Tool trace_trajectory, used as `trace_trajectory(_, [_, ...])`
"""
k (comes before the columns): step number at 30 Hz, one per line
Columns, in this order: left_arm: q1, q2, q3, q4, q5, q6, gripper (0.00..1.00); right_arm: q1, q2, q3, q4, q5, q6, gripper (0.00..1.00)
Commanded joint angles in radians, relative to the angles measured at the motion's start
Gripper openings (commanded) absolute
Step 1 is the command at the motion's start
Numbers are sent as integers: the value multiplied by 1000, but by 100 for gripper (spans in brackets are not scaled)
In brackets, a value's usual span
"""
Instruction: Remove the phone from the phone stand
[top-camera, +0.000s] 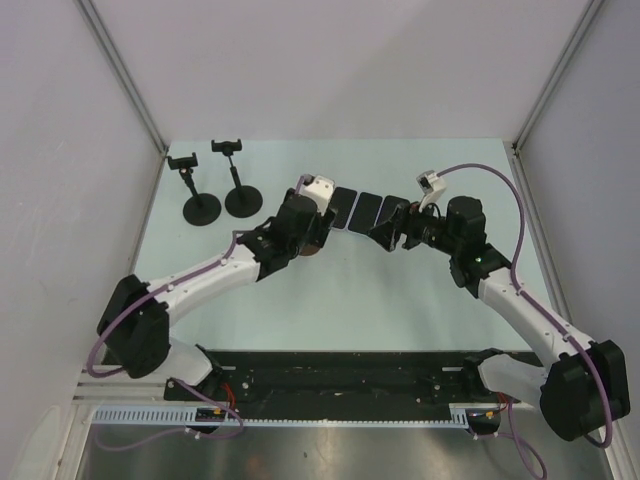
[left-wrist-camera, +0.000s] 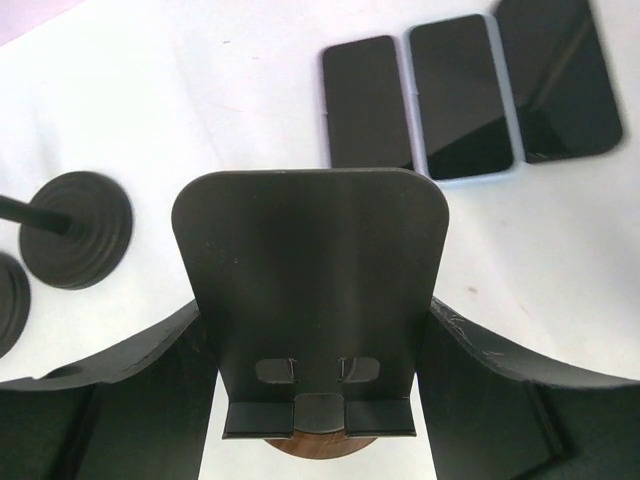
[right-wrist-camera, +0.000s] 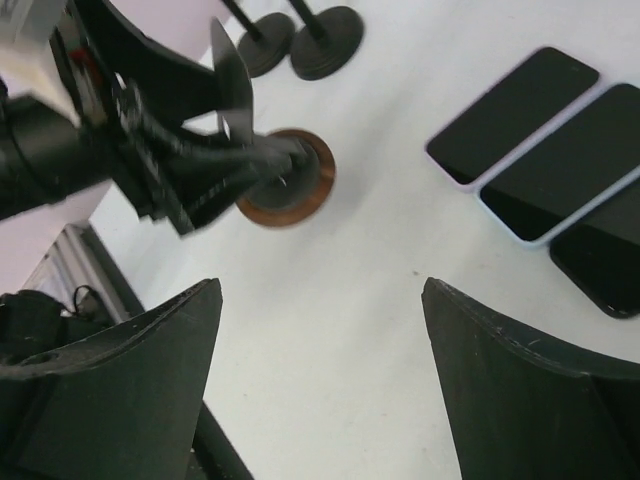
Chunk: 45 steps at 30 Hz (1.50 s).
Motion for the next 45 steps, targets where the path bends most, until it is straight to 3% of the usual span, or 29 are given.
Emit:
trace_trajectory(1, [111,92,88,106,-56,-15,16,-30,-27,-63,80,70,16,88])
trace_trajectory(4, [189,141,94,227,-32,-23,16,-61,-27,-100,123,57,40,89])
trace_trajectory(14, [390,390,241,351,106,-63,15,-122,-66,-141,159,32,34,88])
trace_trajectory(27, [466,586,326,456,149,-95,15,-141,-14,-153,219,-35,43,87])
trace_trajectory(38, [472,608,343,465,157,-101,36,-156,-12,-156,226,-57,47,87])
trace_trajectory(45, [472,579,306,465,148,-107,58,-162,-18,-156,225,-71,50,87])
